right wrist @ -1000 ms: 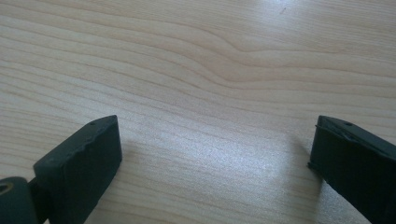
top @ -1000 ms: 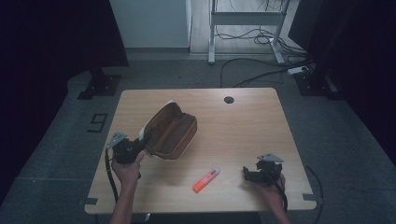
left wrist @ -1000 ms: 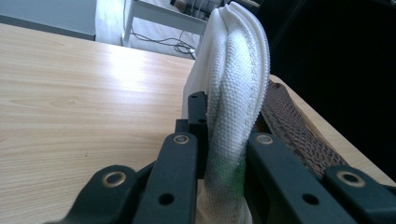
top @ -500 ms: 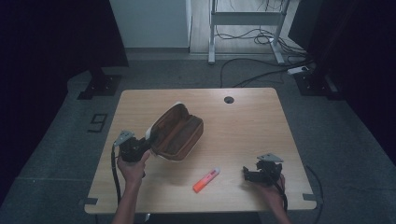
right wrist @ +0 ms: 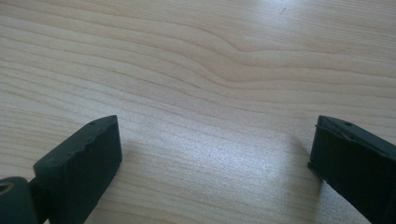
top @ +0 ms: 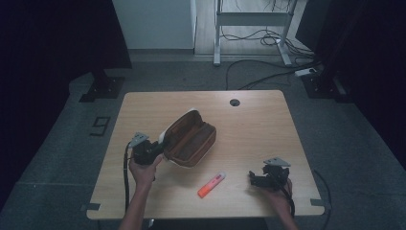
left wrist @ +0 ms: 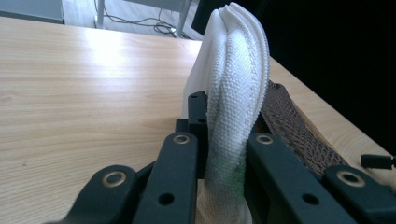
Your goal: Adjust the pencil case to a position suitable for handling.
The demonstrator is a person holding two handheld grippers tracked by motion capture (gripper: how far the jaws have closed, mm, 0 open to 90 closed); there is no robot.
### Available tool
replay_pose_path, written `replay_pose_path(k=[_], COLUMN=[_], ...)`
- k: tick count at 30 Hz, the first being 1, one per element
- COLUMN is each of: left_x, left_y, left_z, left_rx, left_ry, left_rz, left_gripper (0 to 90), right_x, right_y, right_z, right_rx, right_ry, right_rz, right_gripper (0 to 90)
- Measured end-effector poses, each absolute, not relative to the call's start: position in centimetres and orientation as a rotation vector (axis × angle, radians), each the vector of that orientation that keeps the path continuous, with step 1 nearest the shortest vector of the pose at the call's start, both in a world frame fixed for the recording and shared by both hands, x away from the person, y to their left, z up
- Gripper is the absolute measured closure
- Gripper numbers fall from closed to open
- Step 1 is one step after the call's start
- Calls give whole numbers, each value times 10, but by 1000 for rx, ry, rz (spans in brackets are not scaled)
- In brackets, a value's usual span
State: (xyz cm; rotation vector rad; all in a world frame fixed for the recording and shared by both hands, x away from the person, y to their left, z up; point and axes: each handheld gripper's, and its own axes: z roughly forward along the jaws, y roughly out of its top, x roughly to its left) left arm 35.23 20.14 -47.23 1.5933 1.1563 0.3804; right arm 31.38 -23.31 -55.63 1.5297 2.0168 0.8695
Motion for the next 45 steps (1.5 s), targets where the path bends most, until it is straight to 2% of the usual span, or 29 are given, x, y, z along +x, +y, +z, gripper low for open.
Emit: replay_pose_path(k=[15,21,33,34,36,37,38,39,40,41,42,45], left_x=[362,358,356,355,354,354,354,352,352,351,348,343], left_y=[196,200,206,207,208,208,208,209,209,209,211,214], left_z=[-497,-500,-514,-513,-510,-510,-509,-507,-507,-506,-505,-502], left_rx=[1671,1712,1747,1731,1728,1728,1737,1754,1754,1755,1754,1754], left_ry=[1125,1098,1134,1137,1140,1140,1138,1133,1133,1128,1119,1104], left_rz=[360,403,383,384,386,386,384,383,383,393,408,429], left_gripper=[848,817,752,672,566,520,520,414,374,374,313,253], right_x=[314,314,314,314,314,314,314,314,314,314,314,314], right_y=[-233,-233,-233,-233,-233,-233,-233,-233,-233,-233,-233,-233], right_z=[-556,-556,-556,-556,-556,-556,-556,-556,-556,-556,-556,-556], right_rx=[1529,1530,1529,1529,1529,1529,1530,1529,1529,1529,1529,1529], right_ry=[2016,2017,2016,2016,2016,2016,2016,2016,2016,2016,2016,2016], right_rz=[870,870,869,870,870,870,870,870,870,870,870,870], right_gripper=[19,19,19,19,19,19,19,19,19,19,19,19])
